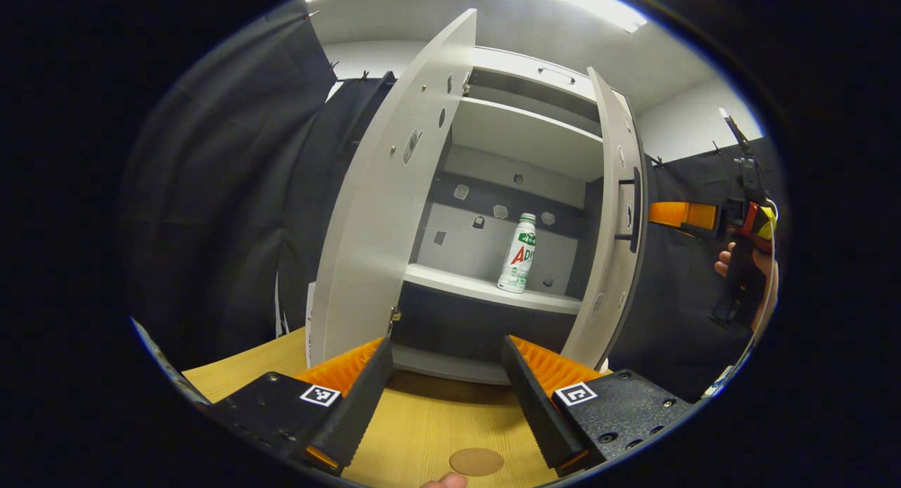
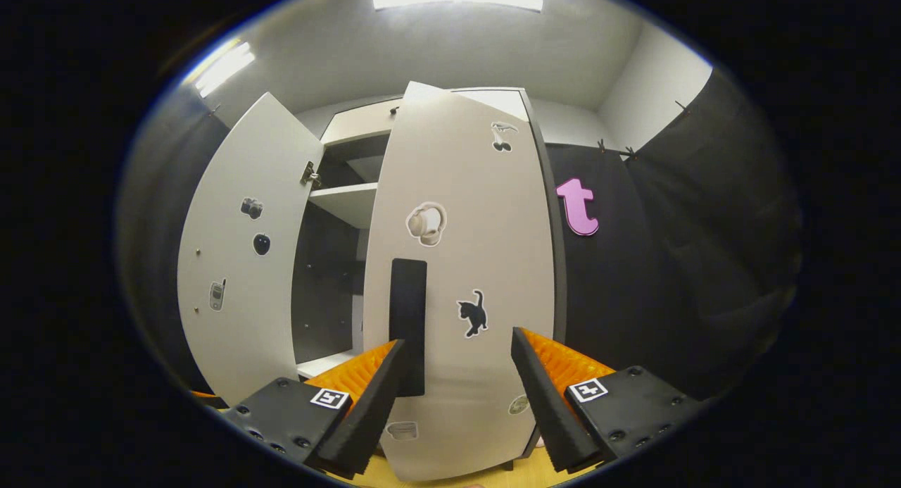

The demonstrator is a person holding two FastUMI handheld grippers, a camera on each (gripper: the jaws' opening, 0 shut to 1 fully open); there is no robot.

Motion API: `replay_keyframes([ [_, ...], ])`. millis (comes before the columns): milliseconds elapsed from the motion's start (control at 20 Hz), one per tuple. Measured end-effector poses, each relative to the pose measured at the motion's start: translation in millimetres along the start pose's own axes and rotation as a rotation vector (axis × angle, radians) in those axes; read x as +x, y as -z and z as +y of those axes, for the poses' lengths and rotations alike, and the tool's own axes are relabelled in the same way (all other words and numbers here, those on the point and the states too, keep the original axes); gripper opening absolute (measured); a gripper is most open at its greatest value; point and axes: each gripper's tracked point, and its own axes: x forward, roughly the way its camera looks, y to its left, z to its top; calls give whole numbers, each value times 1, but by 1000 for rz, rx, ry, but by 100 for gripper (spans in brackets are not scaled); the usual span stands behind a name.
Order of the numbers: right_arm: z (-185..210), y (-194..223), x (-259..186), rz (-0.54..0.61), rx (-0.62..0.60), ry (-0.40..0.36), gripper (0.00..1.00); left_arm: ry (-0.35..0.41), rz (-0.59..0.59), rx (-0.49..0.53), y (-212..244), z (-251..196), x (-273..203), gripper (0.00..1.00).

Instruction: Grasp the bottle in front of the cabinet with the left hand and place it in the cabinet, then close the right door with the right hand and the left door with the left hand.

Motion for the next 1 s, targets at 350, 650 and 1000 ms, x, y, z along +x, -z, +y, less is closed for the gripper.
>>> replay_keyframes([
  [350, 13, 14, 29, 35, 21, -3, 97, -65, -43, -23, -17, 25, -7, 96],
  [650, 22, 22, 53, 64, 14, -4, 97, -167, -96, -23, -43, 64, -22, 96],
  [1000, 24, 28, 45, 89, 19, -26, 97, -326, -199, -116, -100, 135, -24, 95],
])
